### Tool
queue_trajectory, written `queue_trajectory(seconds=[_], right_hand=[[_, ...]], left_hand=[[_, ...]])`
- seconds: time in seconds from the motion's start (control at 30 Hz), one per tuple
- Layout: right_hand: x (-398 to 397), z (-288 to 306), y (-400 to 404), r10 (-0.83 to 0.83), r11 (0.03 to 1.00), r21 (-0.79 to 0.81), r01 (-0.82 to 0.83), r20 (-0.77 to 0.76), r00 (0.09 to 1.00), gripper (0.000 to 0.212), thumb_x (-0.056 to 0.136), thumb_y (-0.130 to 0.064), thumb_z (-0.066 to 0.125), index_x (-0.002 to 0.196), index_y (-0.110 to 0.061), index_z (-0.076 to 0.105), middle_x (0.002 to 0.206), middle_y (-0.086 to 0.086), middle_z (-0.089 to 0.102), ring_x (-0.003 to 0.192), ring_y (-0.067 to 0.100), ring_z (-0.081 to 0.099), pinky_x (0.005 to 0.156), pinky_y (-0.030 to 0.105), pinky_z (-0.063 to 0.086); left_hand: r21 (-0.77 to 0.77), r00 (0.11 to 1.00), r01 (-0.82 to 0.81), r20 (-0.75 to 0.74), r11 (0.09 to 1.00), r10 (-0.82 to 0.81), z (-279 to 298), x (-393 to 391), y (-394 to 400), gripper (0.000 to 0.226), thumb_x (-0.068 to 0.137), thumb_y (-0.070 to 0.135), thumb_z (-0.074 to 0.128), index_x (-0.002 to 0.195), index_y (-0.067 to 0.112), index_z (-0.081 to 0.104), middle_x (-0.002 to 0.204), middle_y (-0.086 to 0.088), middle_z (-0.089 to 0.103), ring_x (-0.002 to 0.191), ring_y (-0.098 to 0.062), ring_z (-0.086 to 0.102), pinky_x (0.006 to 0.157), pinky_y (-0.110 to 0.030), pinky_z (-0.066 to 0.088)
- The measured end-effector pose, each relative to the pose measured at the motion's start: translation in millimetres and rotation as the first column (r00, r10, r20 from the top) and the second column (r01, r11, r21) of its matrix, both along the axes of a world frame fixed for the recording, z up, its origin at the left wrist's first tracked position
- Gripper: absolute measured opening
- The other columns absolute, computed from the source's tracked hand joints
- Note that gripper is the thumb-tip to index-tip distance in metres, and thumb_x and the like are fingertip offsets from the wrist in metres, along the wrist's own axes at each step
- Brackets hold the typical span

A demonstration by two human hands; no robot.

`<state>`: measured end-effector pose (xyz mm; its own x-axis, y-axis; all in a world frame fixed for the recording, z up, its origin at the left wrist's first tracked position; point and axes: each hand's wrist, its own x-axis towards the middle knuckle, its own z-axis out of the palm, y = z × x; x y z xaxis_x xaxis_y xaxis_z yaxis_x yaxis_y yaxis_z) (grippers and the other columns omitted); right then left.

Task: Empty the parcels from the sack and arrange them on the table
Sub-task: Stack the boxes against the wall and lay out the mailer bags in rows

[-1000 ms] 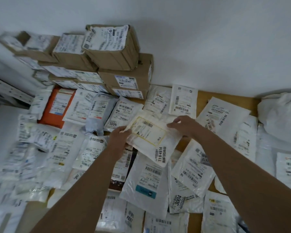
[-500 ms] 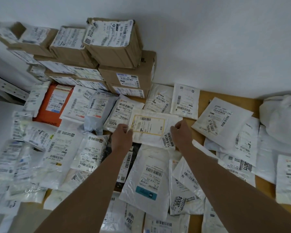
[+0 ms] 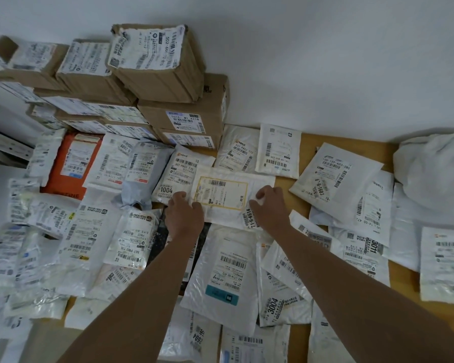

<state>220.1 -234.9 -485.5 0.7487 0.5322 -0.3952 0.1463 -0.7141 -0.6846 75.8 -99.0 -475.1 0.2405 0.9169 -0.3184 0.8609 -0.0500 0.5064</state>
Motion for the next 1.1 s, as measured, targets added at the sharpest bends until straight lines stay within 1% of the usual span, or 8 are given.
queue_trajectory(seconds=[0.13, 0.4, 0.53, 0.6, 0.73, 0.9, 1.0, 1.1], right_hand=[[-3.6, 0.0, -5.3, 0.058, 0.998, -0.038, -0.057, 0.008, 0.998, 0.02, 0.09, -0.024, 0.062, 0.103, -0.013, 0.051, 0.107, 0.001, 0.04, 0.085, 0.019, 0.052, 0.073, 0.031, 0.043], [-17.3, -2.7, -9.0, 0.104, 0.995, 0.0, -0.104, -0.006, 0.995, 0.023, 0.089, -0.024, 0.063, 0.097, -0.013, 0.045, 0.102, 0.001, 0.039, 0.086, 0.019, 0.049, 0.072, 0.032, 0.045], [-20.0, -4.6, -12.7, 0.127, 0.989, -0.084, -0.123, 0.042, 0.991, 0.044, 0.088, -0.036, 0.066, 0.112, -0.006, 0.044, 0.11, 0.007, 0.04, 0.093, 0.024, 0.048, 0.075, 0.034, 0.044], [-17.5, -3.1, -20.3, 0.132, 0.986, -0.122, -0.111, 0.18, 0.975, 0.044, 0.088, -0.041, 0.063, 0.109, -0.006, 0.047, 0.108, 0.009, 0.042, 0.094, 0.025, 0.045, 0.076, 0.038, 0.045], [-1.8, -0.5, -54.7, 0.248, 0.962, -0.251, -0.113, 0.616, 0.748, 0.014, 0.079, -0.023, 0.065, 0.083, -0.011, 0.059, 0.092, 0.012, 0.053, 0.087, 0.03, 0.051, 0.072, 0.04, 0.042], [45.2, 16.1, -121.4, -0.052, 0.935, -0.262, 0.238, 0.564, 0.824, 0.074, 0.077, -0.056, 0.064, 0.135, -0.016, 0.04, 0.143, 0.023, 0.033, 0.132, 0.044, 0.032, 0.1, 0.064, 0.036], [82.9, 15.4, -129.4, 0.093, 0.865, -0.492, 0.098, 0.349, 0.933, 0.109, 0.07, -0.072, 0.067, 0.154, -0.03, 0.01, 0.159, 0.022, 0.0, 0.144, 0.046, 0.01, 0.112, 0.061, 0.019], [99.3, 12.8, -123.2, 0.214, 0.813, -0.582, -0.001, 0.296, 0.931, 0.097, 0.076, -0.067, 0.066, 0.152, -0.037, 0.014, 0.16, 0.018, -0.003, 0.141, 0.045, 0.017, 0.112, 0.057, 0.026]], left_hand=[[-0.009, 0.998, -0.03, -0.046, 1.0, 0.03, 1.0, -1.8, -4.3, 0.038, 0.088, 0.02, 0.057, 0.124, 0.013, 0.05, 0.125, -0.011, 0.057, 0.115, -0.032, 0.051, 0.097, -0.05, 0.042], [0.012, 0.991, -0.05, -0.128, 0.999, 0.051, 0.4, -9.7, -7.0, 0.04, 0.085, 0.023, 0.054, 0.124, 0.017, 0.05, 0.129, -0.009, 0.055, 0.123, -0.032, 0.046, 0.106, -0.054, 0.032], [-0.031, 0.985, -0.063, -0.164, 0.998, 0.057, 2.0, -11.2, -8.5, 0.044, 0.088, 0.027, 0.054, 0.13, 0.017, 0.045, 0.136, -0.011, 0.048, 0.13, -0.033, 0.037, 0.11, -0.052, 0.026], [0.012, 0.985, -0.025, -0.171, 1.0, 0.027, 6.2, -9.9, -12.2, 0.047, 0.089, 0.027, 0.054, 0.132, 0.016, 0.042, 0.139, -0.014, 0.042, 0.131, -0.035, 0.034, 0.11, -0.053, 0.026], [0.169, 0.978, 0.18, -0.133, 0.969, -0.158, 15.5, -2.7, -37.4, 0.044, 0.09, 0.023, 0.054, 0.133, 0.014, 0.044, 0.138, -0.013, 0.041, 0.127, -0.032, 0.036, 0.105, -0.049, 0.029], [0.217, 0.81, 0.577, -0.033, 0.787, -0.585, 14.9, 40.4, -92.1, 0.043, 0.09, 0.023, 0.052, 0.132, 0.016, 0.052, 0.14, -0.01, 0.045, 0.131, -0.029, 0.037, 0.105, -0.046, 0.033], [0.162, 0.698, 0.711, -0.043, 0.685, -0.715, 14.7, 68.8, -118.2, 0.042, 0.093, 0.026, 0.049, 0.134, 0.016, 0.049, 0.148, -0.01, 0.038, 0.139, -0.029, 0.029, 0.112, -0.046, 0.027], [0.107, 0.654, 0.754, -0.042, 0.648, -0.755, 11.3, 84.9, -128.0, 0.041, 0.091, 0.022, 0.048, 0.132, 0.017, 0.047, 0.151, -0.011, 0.034, 0.141, -0.029, 0.025, 0.115, -0.046, 0.024]])
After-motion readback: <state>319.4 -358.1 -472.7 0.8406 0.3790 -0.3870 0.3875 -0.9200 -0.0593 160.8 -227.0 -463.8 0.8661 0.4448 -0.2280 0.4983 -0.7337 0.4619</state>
